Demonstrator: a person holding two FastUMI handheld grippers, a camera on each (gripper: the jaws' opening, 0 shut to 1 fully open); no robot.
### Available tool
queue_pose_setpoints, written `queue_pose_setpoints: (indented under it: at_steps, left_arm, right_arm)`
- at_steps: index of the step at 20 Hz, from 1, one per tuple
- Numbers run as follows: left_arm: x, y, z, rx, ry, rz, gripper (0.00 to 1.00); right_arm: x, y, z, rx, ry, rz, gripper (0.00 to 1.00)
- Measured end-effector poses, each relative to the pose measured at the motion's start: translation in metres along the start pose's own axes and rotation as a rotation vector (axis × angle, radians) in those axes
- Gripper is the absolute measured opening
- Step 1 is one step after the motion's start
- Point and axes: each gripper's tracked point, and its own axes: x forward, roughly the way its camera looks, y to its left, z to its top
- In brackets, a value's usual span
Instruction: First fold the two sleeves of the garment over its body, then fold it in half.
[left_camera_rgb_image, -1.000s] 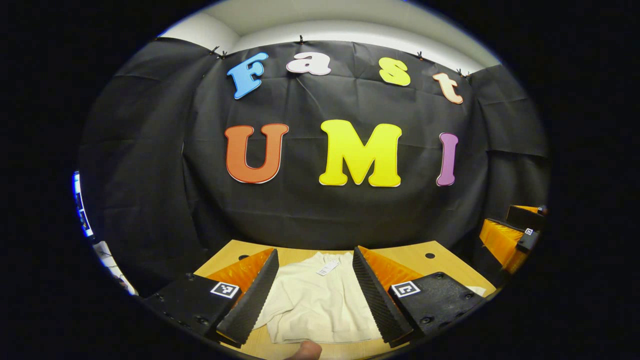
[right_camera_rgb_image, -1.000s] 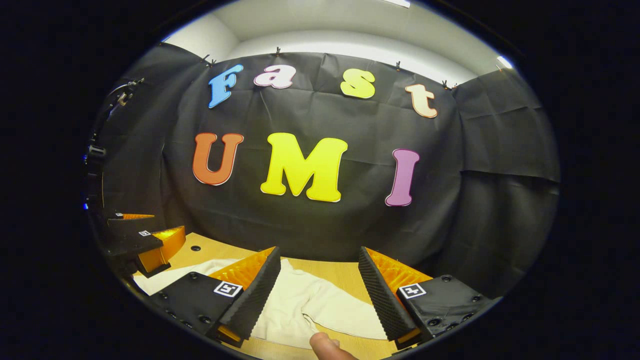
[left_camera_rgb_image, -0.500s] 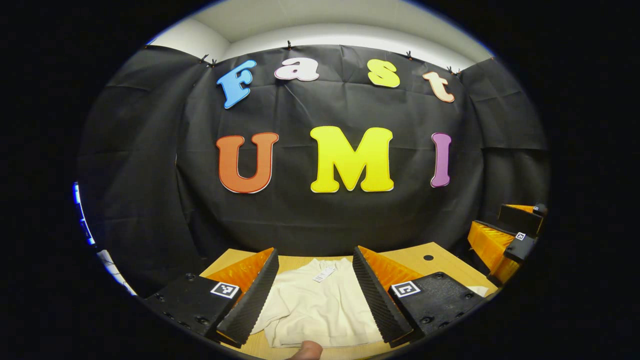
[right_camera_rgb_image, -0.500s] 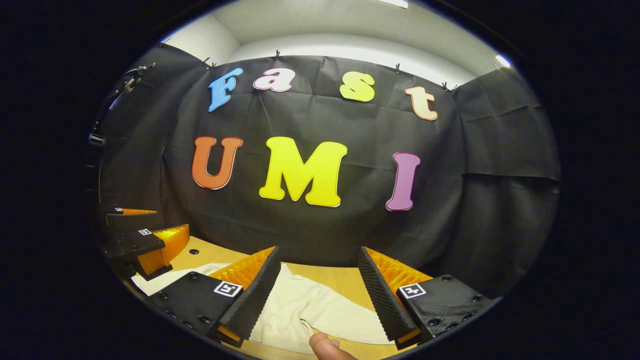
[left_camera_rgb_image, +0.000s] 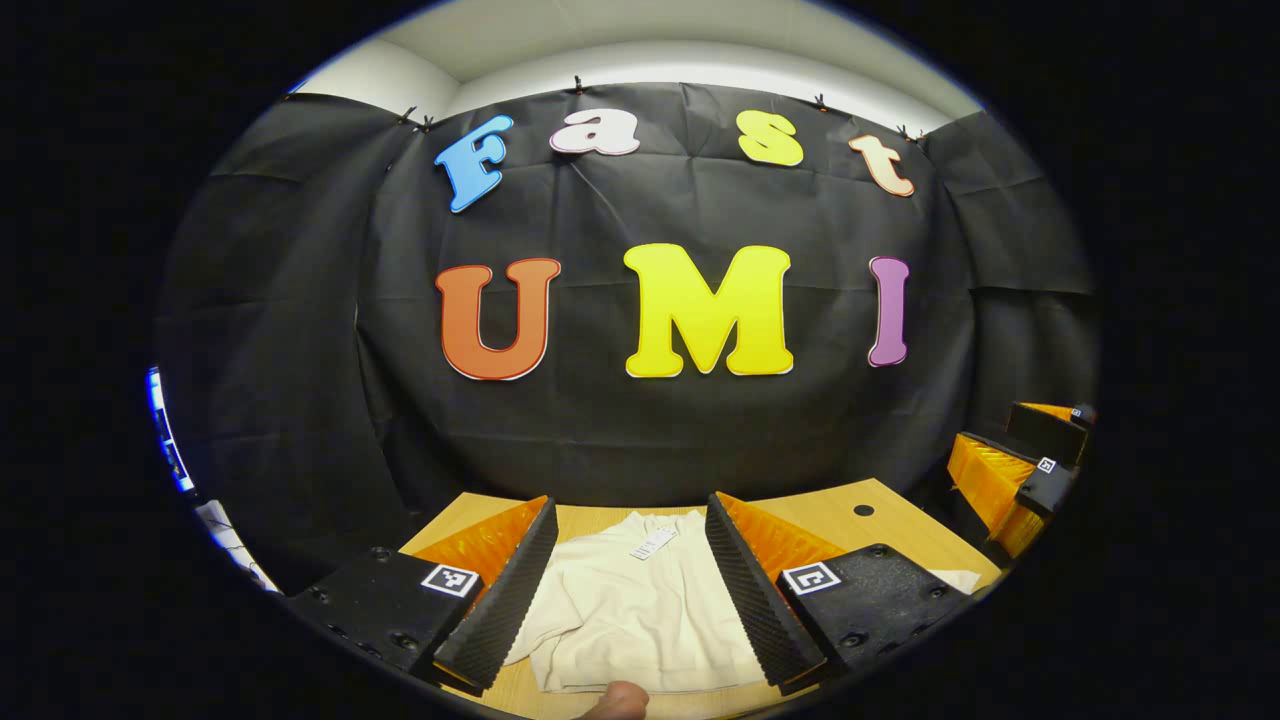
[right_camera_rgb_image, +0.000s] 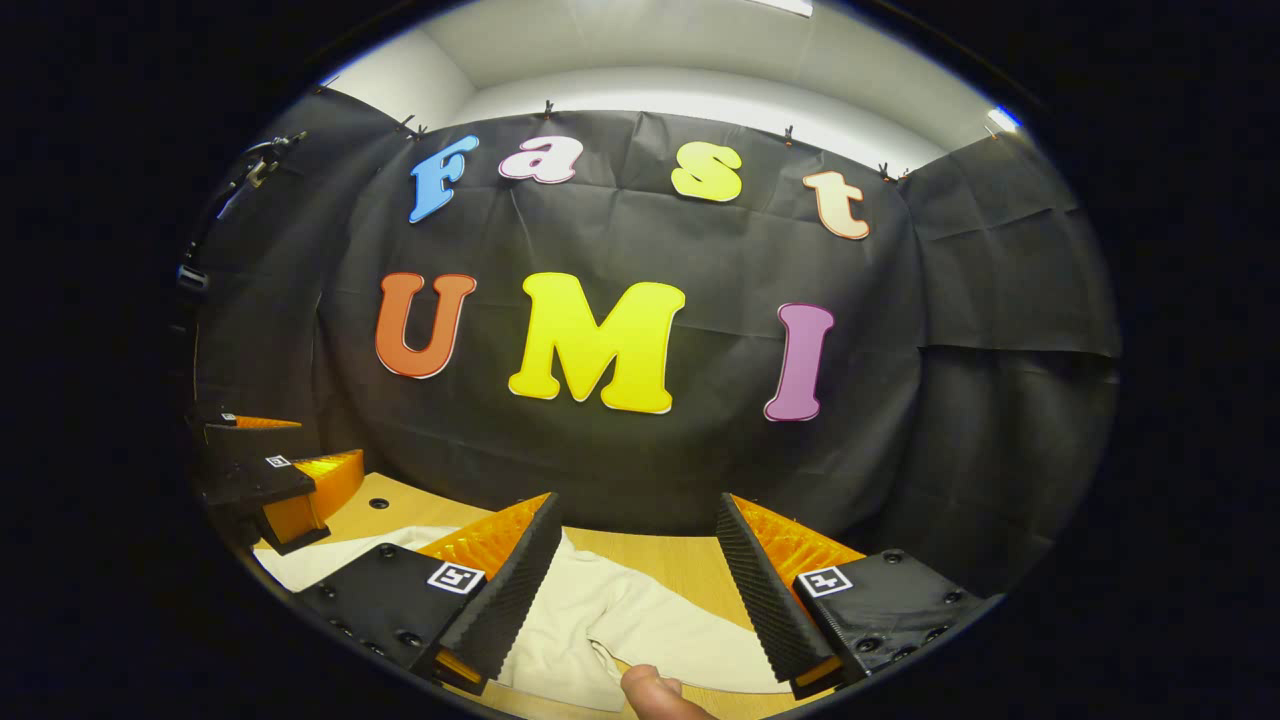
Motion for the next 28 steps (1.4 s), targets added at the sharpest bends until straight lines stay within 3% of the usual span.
queue_pose_setpoints:
  at_steps: [3,4,6,10,14,16,19,21,22,23,28]
  left_arm:
    - [-0.001,-0.011,0.011,0.014,-0.033,-0.017,0.94]
    - [0.0,-0.015,0.013,0.018,-0.04,-0.021,1.0]
    - [-0.001,-0.025,0.014,0.011,-0.033,-0.028,0.95]
    - [-0.005,-0.045,0.013,-0.064,-0.034,-0.011,0.96]
    - [-0.007,-0.053,0.011,-0.057,-0.024,0.063,0.96]
    - [-0.009,-0.055,0.01,-0.036,-0.016,0.101,1.0]
    - [-0.016,-0.051,0.007,0.015,-0.001,0.187,0.96]
    - [-0.019,-0.054,0.008,0.026,-0.001,0.222,0.96]
    - [-0.02,-0.053,0.009,0.033,-0.002,0.244,0.89]
    - [-0.023,-0.051,0.009,0.031,-0.002,0.258,0.96]
    - [-0.024,-0.053,0.016,-0.008,-0.016,0.257,0.96]
  right_arm:
    - [0.008,-0.034,-0.008,-0.024,-0.007,-0.044,0.99]
    - [0.011,-0.043,-0.012,-0.036,-0.01,-0.041,0.99]
    - [0.019,-0.069,-0.025,-0.051,0.003,-0.049,1.0]
    - [0.032,-0.133,-0.069,-0.016,0.069,-0.119,0.99]
    - [0.039,-0.206,-0.17,0.016,0.286,-0.251,0.99]
    - [0.034,-0.236,-0.232,0.087,0.409,-0.283,0.99]
    - [0.027,-0.274,-0.311,0.136,0.555,-0.336,1.0]
    - [0.02,-0.287,-0.347,0.159,0.636,-0.358,1.0]
    - [0.017,-0.29,-0.363,0.174,0.681,-0.363,0.99]
    - [0.012,-0.291,-0.379,0.199,0.73,-0.372,1.0]
    - [-0.002,-0.287,-0.411,0.37,0.907,-0.485,1.0]
